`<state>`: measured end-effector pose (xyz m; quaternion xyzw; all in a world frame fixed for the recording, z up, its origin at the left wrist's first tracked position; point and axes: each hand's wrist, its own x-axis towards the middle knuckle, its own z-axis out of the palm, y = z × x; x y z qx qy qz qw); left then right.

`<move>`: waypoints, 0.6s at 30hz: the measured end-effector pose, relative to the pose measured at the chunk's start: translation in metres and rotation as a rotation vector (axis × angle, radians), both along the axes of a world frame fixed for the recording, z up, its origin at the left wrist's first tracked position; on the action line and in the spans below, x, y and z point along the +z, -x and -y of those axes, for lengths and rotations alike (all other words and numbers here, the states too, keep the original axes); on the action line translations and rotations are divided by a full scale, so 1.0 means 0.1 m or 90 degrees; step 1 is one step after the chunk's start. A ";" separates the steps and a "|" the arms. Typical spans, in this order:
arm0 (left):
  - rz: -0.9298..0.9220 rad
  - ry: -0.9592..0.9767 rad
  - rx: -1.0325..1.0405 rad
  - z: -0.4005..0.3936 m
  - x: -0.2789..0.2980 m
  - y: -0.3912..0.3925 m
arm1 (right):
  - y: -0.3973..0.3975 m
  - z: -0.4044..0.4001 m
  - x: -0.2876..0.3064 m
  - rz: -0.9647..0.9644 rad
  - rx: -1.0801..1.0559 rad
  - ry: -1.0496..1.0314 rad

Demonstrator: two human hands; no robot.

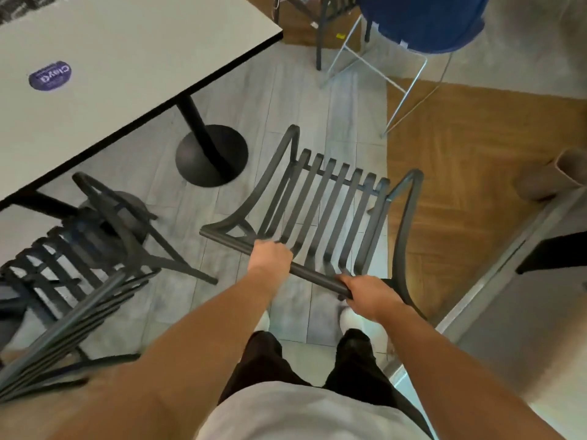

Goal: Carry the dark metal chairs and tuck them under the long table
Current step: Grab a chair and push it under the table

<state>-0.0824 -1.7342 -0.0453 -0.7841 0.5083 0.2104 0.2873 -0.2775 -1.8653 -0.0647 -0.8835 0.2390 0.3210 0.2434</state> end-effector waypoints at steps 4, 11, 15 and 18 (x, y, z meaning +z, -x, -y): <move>0.006 0.017 0.113 -0.03 0.03 0.25 | 0.04 0.20 -0.01 0.016 0.104 0.005; 0.015 0.025 0.282 -0.16 0.00 0.85 | 0.16 0.45 0.03 0.001 0.261 0.034; 0.005 0.026 0.324 -0.23 -0.05 1.12 | 0.15 0.59 0.05 -0.019 0.310 0.050; -0.029 0.049 0.357 -0.24 -0.11 1.22 | 0.05 0.69 0.10 -0.023 0.337 0.052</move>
